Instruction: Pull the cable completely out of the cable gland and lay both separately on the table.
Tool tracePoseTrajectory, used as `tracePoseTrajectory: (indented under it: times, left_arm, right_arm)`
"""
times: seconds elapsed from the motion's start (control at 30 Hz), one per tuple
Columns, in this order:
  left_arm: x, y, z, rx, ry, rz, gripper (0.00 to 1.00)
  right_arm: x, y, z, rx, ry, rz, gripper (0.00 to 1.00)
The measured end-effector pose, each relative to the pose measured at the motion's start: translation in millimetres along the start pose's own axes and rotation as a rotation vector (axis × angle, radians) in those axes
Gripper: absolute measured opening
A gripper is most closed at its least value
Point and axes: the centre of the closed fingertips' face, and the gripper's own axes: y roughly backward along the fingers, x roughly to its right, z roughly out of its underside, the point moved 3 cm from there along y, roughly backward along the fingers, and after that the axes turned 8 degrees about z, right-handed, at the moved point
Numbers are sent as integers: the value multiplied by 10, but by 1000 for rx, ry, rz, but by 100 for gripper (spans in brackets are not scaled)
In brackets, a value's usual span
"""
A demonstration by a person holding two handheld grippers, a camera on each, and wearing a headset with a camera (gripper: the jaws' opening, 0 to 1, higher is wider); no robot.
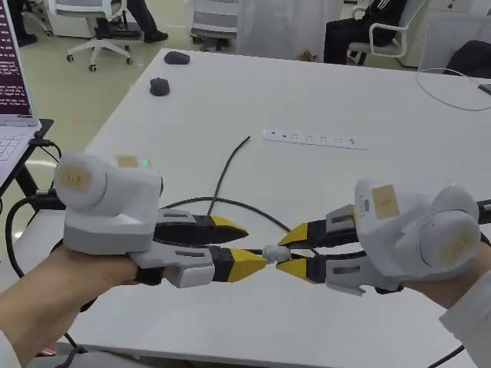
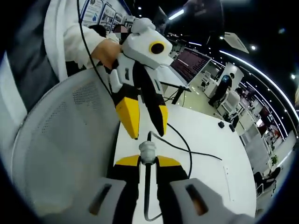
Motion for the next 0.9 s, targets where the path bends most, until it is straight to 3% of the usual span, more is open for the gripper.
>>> tracePoseTrajectory:
  times: [0.13,0.27,0.47,0.57,0.7,0.77,0.83,0.9]
  left_arm:
    - [17,43,46,-4,0,30,28]
    - [93,84,-6,24,1,78,25]
    - [254,109,-148,88,-61,164,19]
    - [285,108,-163,105,-106,182,17]
    - [292,106,-187,138,-117,189,16]
    - [312,109,-199,149,-98,206,16]
    - [316,107,-201,151,-101,204,16]
    - [304,128,-249,171,-170,182,16]
  right_arm:
    - [-21,19,-88,25,37,-2,10]
    - [-12,68,-199,81,61,8,10]
    - [-8,153,-338,167,106,20,10]
    - [-7,178,-352,190,125,21,10]
    - [17,208,-361,218,109,25,10]
    - [14,222,-376,238,89,17,11]
    - [9,231,-392,270,-65,-22,12]
    - [81,249,-379,298,-173,-16,13]
